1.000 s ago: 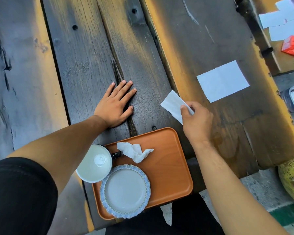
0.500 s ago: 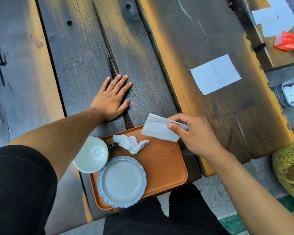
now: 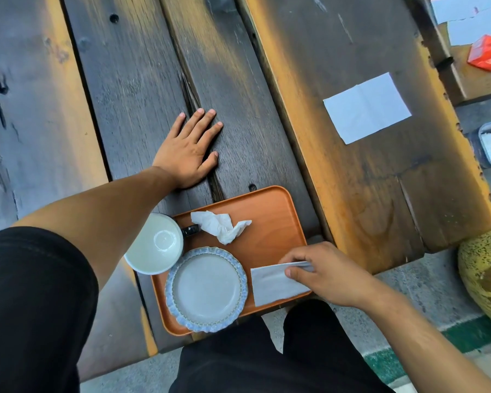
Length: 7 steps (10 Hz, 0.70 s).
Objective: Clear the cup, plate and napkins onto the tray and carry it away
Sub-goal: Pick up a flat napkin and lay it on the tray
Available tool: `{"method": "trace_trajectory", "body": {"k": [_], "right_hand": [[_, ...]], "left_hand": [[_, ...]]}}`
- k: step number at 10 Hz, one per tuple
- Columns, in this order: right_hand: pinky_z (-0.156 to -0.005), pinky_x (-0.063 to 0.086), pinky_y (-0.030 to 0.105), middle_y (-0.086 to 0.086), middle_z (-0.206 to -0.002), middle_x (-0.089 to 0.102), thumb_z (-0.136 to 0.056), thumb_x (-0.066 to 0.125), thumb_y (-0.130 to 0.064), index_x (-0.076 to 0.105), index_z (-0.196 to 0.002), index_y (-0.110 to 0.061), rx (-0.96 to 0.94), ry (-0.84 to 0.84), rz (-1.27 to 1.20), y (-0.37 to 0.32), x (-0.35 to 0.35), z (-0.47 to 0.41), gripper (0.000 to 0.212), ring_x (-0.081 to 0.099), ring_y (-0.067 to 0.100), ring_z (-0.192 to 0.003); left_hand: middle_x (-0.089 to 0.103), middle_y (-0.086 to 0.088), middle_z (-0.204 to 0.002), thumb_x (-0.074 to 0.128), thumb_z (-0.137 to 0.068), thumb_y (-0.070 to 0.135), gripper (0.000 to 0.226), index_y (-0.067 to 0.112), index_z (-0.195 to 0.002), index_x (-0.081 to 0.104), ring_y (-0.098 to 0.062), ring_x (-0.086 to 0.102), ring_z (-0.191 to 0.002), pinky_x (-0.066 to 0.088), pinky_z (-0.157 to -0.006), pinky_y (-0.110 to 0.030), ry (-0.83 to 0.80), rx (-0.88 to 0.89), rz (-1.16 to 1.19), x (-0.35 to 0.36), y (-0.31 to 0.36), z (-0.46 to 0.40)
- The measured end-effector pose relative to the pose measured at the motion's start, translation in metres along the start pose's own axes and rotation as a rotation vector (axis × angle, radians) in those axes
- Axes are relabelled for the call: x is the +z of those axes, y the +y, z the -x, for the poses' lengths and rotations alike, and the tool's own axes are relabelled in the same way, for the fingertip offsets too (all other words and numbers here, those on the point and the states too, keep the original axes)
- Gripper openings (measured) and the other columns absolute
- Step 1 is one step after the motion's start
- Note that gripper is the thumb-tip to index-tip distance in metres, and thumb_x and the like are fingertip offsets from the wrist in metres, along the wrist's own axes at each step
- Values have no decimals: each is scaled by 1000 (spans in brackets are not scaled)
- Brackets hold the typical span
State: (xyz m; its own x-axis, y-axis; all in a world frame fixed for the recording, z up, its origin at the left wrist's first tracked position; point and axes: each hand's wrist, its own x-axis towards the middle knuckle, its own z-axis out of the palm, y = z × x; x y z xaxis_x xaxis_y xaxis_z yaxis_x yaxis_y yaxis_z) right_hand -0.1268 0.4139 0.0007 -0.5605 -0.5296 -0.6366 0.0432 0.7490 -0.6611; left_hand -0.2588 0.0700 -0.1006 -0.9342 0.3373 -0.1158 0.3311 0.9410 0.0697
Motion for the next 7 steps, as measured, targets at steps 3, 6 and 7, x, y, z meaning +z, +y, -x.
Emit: {"method": "trace_trajectory", "body": {"k": [3,6,7], "right_hand": [[-82,54,34,-10,-102,71,-98,59,-32,70,-109,-29,63,-8,207,1,11,-21,16,62,9,-94],[-89,50,36,-7,-105,68,-99,58,-35,71,-108,-23,11,206,302,-1,23,-35,21,59,14,-101],[-89,44,36,-7,-97,61,-95,63,-35,75,-101,-23,-20,335,426,4,33,-36,18,50,17,-100]], "left_hand": [[19,-11,-170,30,-100,49,69,17,-161,25,-30,14,-158,10,-128,-55,16,8,9,2,-1,0],[19,-11,-170,31,-100,49,69,17,-161,26,-30,14,-158,9,-128,-55,25,8,13,2,-1,0],[19,-10,-170,32,-100,48,69,17,-161,25,-29,13,-159,9,-128,-55,27,10,20,2,-2,0]]}}
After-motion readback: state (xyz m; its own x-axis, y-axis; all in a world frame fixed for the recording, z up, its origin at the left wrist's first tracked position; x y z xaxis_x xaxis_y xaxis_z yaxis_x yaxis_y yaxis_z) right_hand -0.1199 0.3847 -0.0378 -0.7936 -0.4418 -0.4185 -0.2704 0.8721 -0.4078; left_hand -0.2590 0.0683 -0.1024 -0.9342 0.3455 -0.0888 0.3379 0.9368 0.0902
